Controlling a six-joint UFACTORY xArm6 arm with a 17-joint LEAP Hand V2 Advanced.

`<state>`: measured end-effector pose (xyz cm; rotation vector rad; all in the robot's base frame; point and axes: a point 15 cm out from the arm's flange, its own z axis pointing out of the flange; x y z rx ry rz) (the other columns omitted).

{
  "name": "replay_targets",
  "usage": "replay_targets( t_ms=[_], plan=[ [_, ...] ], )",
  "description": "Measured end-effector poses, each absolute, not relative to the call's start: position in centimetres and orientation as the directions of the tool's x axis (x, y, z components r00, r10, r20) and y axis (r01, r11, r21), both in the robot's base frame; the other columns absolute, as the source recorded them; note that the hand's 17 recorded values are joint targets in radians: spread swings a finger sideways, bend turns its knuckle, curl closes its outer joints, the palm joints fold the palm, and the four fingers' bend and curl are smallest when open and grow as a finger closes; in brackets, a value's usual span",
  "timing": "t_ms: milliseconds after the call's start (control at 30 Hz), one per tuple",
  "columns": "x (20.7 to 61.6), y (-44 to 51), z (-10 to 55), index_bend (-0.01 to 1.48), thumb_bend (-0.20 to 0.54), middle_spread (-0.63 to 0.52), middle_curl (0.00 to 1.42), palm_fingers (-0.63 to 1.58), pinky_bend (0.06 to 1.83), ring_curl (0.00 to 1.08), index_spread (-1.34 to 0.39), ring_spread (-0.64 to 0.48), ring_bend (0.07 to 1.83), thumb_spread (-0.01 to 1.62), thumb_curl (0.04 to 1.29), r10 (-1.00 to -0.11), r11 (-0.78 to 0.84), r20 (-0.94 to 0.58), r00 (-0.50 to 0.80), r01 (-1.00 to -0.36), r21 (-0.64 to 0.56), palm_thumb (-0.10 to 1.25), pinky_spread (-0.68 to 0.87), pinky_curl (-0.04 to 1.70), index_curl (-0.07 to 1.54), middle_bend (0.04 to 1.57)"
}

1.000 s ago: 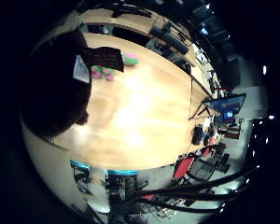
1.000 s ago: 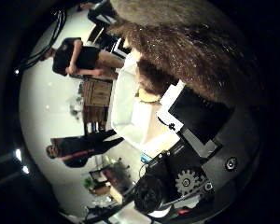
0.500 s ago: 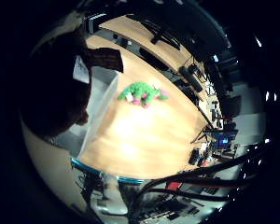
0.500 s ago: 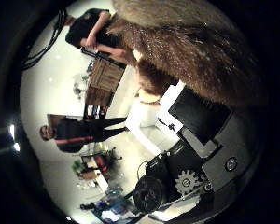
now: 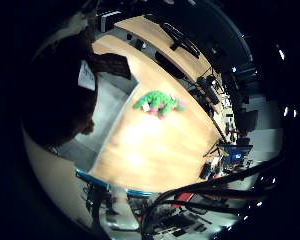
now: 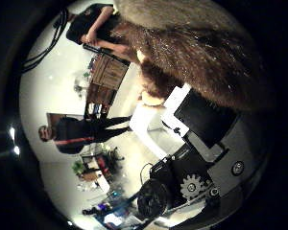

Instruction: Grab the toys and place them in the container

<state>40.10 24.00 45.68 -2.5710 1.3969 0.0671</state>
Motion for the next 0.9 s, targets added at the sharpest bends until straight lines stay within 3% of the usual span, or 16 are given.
replay_targets(
  t_ms=[267, 367, 400, 467, 500, 633, 900],
  plan=[
    [40.2, 24.1, 45.5, 0.38, -0.021, -0.42, 0.57, 1.17, 1.05, 0.45, -0.60, -0.35, 1.13, 1.00, 0.33, -0.822, -0.527, -0.148, 0.550, -0.833, -0.165, 0.99, -0.58, 0.44, 0.67, 0.90],
    [40.2, 24.0, 45.1, 0.26, -0.067, -0.44, 0.53, 0.90, 1.11, 0.44, -0.60, -0.37, 1.10, 1.02, 0.30, -0.813, -0.543, -0.146, 0.564, -0.824, -0.158, 0.88, -0.60, 0.45, 0.65, 0.75],
    [40.1, 23.9, 44.9, 0.20, -0.141, -0.39, 0.50, 0.47, 1.11, 0.44, -0.58, -0.34, 1.04, 1.00, 0.27, -0.805, -0.557, -0.145, 0.575, -0.817, -0.150, 0.70, -0.54, 0.47, 0.64, 0.63],
    [40.0, 23.7, 44.3, 0.22, -0.142, -0.30, 0.48, 0.09, 1.05, 0.42, -0.56, -0.22, 0.86, 0.97, 0.23, -0.785, -0.587, -0.145, 0.602, -0.798, -0.134, 0.46, -0.32, 0.50, 0.64, 0.56],
    [39.9, 23.5, 43.9, 0.19, -0.131, -0.27, 0.45, 0.06, 1.02, 0.38, -0.56, -0.17, 0.79, 0.95, 0.22, -0.777, -0.600, -0.148, 0.612, -0.791, -0.119, 0.36, -0.21, 0.47, 0.59, 0.52],
    [39.8, 23.5, 42.9, 0.19, -0.074, -0.19, 0.41, 0.02, 0.93, 0.28, -0.54, -0.05, 0.65, 0.89, 0.22, -0.763, -0.620, -0.161, 0.626, -0.779, -0.089, 0.19, 0.07, 0.38, 0.52, 0.45],
    [39.8, 23.5, 42.9, 0.18, -0.036, -0.14, 0.37, 0.08, 0.86, 0.25, -0.52, 0.03, 0.57, 0.86, 0.25, -0.761, -0.623, -0.161, 0.628, -0.777, -0.090, 0.13, 0.30, 0.32, 0.44, 0.38]
  ],
)
